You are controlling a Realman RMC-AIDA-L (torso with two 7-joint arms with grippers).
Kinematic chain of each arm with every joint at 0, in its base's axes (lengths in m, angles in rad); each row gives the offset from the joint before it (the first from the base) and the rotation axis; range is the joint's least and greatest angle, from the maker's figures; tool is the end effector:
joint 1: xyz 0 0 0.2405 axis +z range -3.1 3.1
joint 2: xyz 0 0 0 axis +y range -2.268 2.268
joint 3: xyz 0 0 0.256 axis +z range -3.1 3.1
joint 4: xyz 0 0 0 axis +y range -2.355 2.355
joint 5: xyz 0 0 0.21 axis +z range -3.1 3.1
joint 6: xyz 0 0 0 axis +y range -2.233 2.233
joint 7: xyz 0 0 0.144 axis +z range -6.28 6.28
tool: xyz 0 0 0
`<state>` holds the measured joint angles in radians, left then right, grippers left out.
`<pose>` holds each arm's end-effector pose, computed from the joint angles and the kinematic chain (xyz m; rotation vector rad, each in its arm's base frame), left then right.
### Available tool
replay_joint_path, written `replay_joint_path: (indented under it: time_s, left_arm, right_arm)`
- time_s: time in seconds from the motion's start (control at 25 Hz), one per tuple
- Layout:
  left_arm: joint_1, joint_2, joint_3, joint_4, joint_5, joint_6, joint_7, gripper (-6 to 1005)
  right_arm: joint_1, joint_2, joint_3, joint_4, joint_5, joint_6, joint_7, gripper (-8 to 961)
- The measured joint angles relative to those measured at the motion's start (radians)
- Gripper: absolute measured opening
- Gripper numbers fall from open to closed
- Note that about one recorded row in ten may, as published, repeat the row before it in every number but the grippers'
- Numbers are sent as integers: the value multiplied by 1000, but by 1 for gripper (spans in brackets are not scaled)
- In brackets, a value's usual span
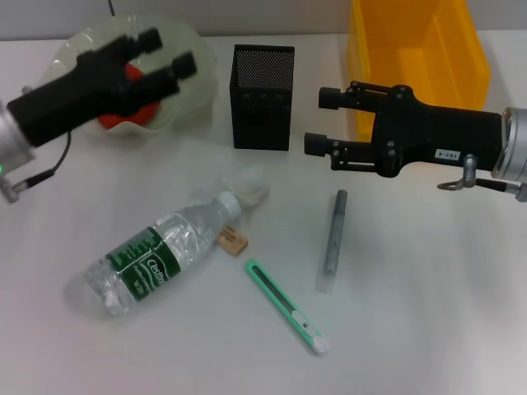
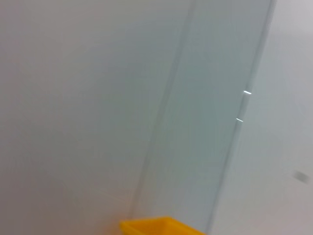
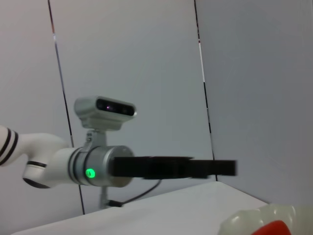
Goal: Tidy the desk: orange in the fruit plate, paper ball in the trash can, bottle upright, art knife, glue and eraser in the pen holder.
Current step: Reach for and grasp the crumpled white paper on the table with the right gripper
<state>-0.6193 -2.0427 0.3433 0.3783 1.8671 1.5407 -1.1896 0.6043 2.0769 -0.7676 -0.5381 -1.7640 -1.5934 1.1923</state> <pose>-0.2551 0.3576 0.0189 -2.3489 -0.6249 -1.1066 0.2165 0.3424 -0.0106 -2.7118 0.3399 0.9856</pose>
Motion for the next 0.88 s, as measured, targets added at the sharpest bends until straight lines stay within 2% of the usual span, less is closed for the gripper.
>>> replay_joint_path:
  time_s: [0.04,0.08,0.12,0.36,0.6,0.68,0.72,0.84,0.88]
  left_arm:
    - [20,12,35,15,0,32,-24,849]
    - [53,34,78,23,0,72,-40,849]
    - [53,34,78,23,0,72,-40,849]
    - [106,73,177,57,3,188,-40,849]
    - [117,85,261,83,6,232,-40,848]
    - [117,85,261,83,6,232,-40,848]
    - [122,84,294,85,18,232,-25,848]
    - [124,81,295,86,27,229,-14,848]
    - [125,79,295,86,31,228,-8,848]
  right_arm:
    - [0,-1,0,0,0,4,4,796]
    - [-2,-2,1,0,0,14,12,799]
    - [-2,-2,1,0,0,14,12,801]
    - [1,-10,-12,-23,-12,23,80,818]
    - [2,-12,-12,-44,-29,22,101,828]
    - [7,-13,-13,-54,-39,21,114,828]
    - [11,-14,-14,-65,-42,22,130,828]
    - [31,-20,-19,-109,-73,25,202,827]
    - [58,-28,-32,-140,-117,24,267,827]
